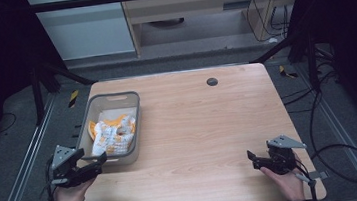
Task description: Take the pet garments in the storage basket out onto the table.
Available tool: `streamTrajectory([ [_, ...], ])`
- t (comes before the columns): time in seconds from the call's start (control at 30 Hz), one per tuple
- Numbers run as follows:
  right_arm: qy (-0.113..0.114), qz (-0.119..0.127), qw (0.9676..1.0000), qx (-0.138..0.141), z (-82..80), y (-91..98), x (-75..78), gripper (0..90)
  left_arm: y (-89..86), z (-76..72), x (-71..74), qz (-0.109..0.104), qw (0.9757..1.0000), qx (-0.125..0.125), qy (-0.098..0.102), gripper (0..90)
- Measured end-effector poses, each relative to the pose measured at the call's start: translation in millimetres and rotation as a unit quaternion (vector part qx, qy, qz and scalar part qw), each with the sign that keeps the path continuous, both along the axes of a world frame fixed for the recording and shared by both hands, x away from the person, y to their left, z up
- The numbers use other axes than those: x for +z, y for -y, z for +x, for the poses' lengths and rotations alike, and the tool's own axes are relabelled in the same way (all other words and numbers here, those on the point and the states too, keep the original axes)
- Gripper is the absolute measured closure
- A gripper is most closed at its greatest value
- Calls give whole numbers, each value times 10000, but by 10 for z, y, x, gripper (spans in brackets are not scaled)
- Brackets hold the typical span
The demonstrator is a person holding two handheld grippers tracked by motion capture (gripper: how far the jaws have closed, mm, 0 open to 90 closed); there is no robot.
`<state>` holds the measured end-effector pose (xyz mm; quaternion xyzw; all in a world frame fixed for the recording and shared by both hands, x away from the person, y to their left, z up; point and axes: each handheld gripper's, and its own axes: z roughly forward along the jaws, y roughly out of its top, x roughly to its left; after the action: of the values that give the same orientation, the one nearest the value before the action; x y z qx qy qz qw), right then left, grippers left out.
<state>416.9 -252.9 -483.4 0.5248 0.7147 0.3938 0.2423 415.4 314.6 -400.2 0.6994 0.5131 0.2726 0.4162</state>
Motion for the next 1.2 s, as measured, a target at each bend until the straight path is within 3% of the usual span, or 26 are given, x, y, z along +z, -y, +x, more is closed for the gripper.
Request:
streamTrajectory([
  [0.63,43,-19,10000,20,-8,-2,-2,179,39,165,177,68,9999,-77,104,170],
  [1.03,57,-38,10000,16,-5,7,0,178,106,387,224,240,9997,-88,-35,174],
  [1.2,53,-31,10000,18,-3,10,1,178,107,448,246,217,9997,-74,-73,179],
])
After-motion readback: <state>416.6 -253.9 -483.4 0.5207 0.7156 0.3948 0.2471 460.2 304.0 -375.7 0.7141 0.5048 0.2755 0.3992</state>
